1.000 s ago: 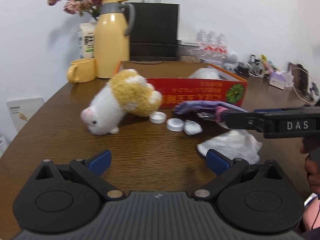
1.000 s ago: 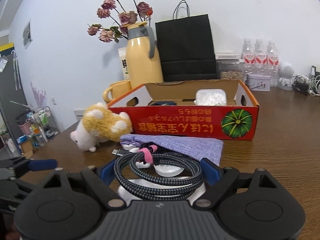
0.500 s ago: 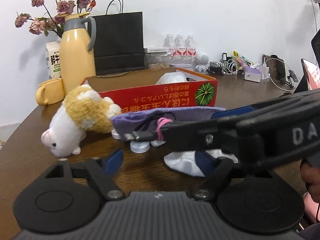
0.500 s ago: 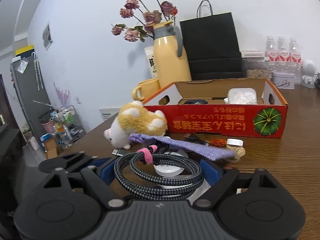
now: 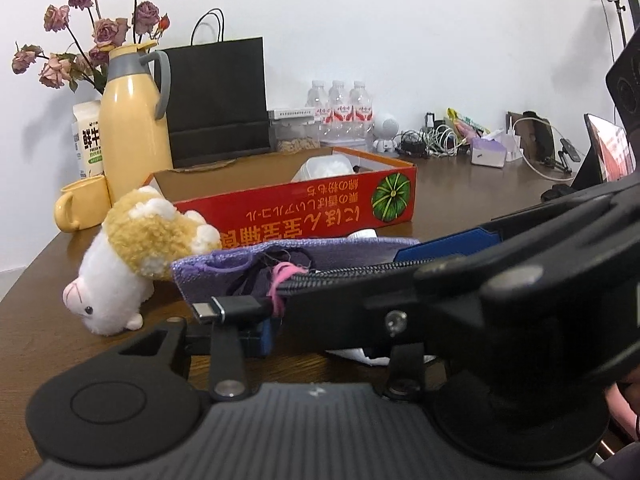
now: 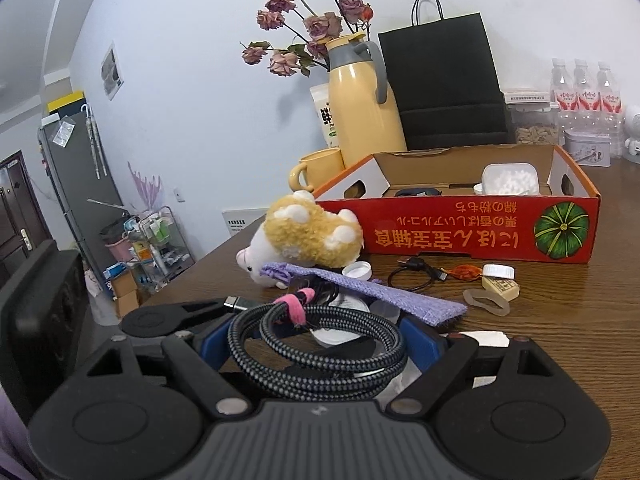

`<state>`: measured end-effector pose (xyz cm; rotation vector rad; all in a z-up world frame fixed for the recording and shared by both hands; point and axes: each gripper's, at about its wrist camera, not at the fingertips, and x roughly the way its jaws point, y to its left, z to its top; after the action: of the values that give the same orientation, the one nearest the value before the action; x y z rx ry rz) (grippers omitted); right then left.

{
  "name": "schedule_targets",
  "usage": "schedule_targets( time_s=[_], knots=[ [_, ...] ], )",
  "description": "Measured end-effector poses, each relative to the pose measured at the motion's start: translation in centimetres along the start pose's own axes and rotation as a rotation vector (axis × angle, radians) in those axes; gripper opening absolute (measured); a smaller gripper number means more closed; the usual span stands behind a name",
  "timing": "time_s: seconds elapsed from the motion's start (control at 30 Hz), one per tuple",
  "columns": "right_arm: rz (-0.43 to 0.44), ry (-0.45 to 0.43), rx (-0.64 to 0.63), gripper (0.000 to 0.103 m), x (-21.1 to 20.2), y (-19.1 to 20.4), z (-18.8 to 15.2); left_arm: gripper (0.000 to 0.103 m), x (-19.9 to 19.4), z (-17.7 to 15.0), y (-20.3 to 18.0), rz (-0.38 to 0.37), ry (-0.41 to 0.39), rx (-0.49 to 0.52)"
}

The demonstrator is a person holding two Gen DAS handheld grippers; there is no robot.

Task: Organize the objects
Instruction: 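Lift the cable with the right tool while the left tool moves toward the white round disc, then grasp the white round disc with the left tool while the right tool holds the cable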

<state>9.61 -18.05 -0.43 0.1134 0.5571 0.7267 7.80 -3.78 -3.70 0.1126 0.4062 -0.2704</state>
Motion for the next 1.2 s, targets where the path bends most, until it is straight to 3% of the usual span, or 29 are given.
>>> schedule_targets(
  time_s=[0.27,0.93,1.2],
  knots=[
    [-0.031,-0.044,0.007,0.086,-0.9,-0.5,0.4,0.038,-0.7,0.2,-0.3,0.034,-0.033,0.036],
    [-0.25,-0.174,-0.008,0.086,-4.3,-3.8,1.9,0.039,-4.3,2.6,3.2,0.162,-0.107,-0.08],
    [-0.298,-0.202,-0.018,0.086,-5.0,-4.5,2.3,0.039,-4.4,3.2,3.8,0.177,-0.109,-0.099]
  ],
)
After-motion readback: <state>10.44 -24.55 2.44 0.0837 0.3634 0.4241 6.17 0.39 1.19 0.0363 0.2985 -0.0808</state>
